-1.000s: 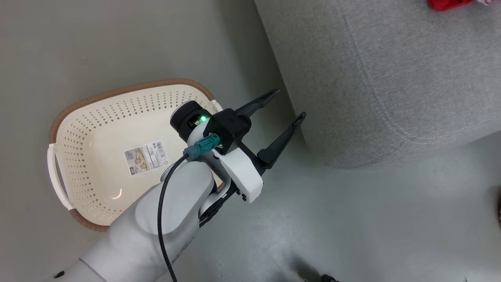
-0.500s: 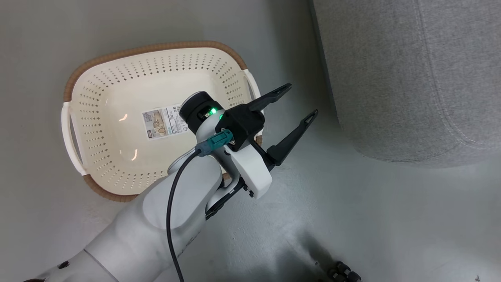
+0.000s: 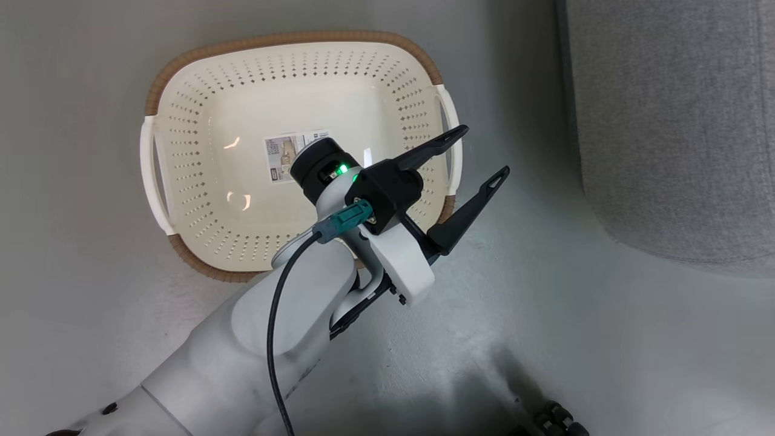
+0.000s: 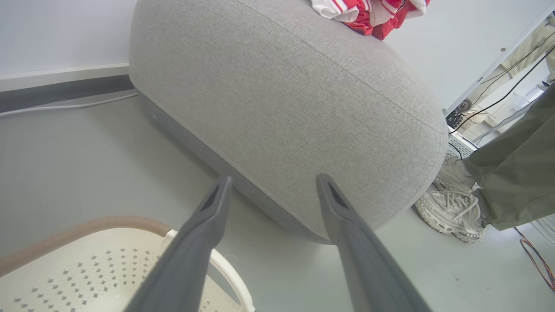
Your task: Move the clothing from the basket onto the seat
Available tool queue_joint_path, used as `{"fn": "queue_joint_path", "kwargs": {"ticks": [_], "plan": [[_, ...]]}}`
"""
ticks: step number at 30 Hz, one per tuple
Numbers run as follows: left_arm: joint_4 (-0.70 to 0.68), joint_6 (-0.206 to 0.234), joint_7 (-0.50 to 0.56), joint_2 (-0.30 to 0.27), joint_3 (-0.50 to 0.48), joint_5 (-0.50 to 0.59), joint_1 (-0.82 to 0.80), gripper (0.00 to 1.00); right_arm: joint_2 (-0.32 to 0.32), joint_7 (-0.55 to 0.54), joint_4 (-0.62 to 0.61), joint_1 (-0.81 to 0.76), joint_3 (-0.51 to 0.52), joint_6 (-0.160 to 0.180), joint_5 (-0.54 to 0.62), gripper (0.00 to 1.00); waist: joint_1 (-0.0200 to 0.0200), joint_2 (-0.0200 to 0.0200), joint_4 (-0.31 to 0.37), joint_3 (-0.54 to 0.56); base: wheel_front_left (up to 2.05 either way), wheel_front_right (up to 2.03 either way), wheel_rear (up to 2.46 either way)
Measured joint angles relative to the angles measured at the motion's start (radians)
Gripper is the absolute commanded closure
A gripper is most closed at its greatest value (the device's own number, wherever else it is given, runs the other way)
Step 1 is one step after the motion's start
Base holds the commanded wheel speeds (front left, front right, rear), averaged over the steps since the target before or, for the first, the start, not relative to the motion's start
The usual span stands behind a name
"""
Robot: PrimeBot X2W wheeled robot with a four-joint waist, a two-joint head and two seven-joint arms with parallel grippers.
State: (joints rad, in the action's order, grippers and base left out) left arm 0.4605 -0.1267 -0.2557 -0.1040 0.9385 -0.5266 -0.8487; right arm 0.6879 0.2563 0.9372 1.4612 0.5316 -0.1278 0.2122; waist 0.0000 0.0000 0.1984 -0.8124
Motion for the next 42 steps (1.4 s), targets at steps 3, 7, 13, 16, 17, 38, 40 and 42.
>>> {"fn": "queue_joint_path", "kwargs": {"ticks": [3, 7, 13, 16, 17, 38, 40, 42], "plan": [[-0.004, 0.0, 0.0, 0.006, -0.007, 0.007, 0.0, 0.0, -0.01, 0.0, 0.063, 0.014, -0.058, 0.0, -0.015, 1.0, 0.0, 0.0, -0.015, -0.006, 0.0, 0.0, 0.0], [-0.014, 0.0, 0.0, 0.021, -0.019, 0.01, 0.0, 0.0, -0.026, 0.0, 0.108, 0.015, -0.158, 0.0, -0.09, 1.0, 0.0, 0.0, -0.032, -0.012, 0.0, 0.0, 0.0], [-0.026, 0.0, 0.0, 0.028, -0.031, 0.025, 0.0, 0.0, -0.061, 0.0, 0.042, -0.059, -0.304, 0.0, -0.259, 1.0, 0.0, 0.0, -0.05, -0.01, 0.0, 0.0, 0.0], [-0.033, 0.0, 0.0, 0.032, -0.036, 0.025, 0.0, 0.0, -0.071, 0.0, -0.021, -0.165, -0.345, 0.0, -0.342, 1.0, 0.0, 0.0, -0.053, 0.006, 0.0, 0.0, 0.0], [-0.036, 0.0, 0.0, 0.033, -0.039, 0.025, 0.0, 0.0, -0.071, 0.0, -0.04, -0.2, -0.357, 0.0, -0.365, 1.0, 0.0, 0.0, -0.054, 0.012, 0.0, 0.0, 0.0], [-0.068, 0.0, 0.0, 0.048, -0.1, 0.025, 0.104, 0.0, -0.153, 0.0, -0.272, -0.675, -0.325, 0.0, -0.502, 0.0, 0.0, 0.0, -0.071, 0.227, 0.0, 0.0, 0.0], [-0.067, 0.0, 0.0, 0.047, -0.109, 0.025, 0.119, 0.0, -0.168, 0.0, -0.285, -0.695, -0.322, 0.0, -0.499, 0.0, 0.0, 0.0, -0.073, 0.251, 0.0, 0.0, 0.0], [-0.067, 0.0, 0.0, 0.046, -0.121, 0.025, 0.14, 0.0, -0.188, 0.0, -0.303, -0.72, -0.324, 0.0, -0.49, 0.0, 0.0, 0.0, -0.075, 0.277, 0.0, 0.0, 0.0]]}}
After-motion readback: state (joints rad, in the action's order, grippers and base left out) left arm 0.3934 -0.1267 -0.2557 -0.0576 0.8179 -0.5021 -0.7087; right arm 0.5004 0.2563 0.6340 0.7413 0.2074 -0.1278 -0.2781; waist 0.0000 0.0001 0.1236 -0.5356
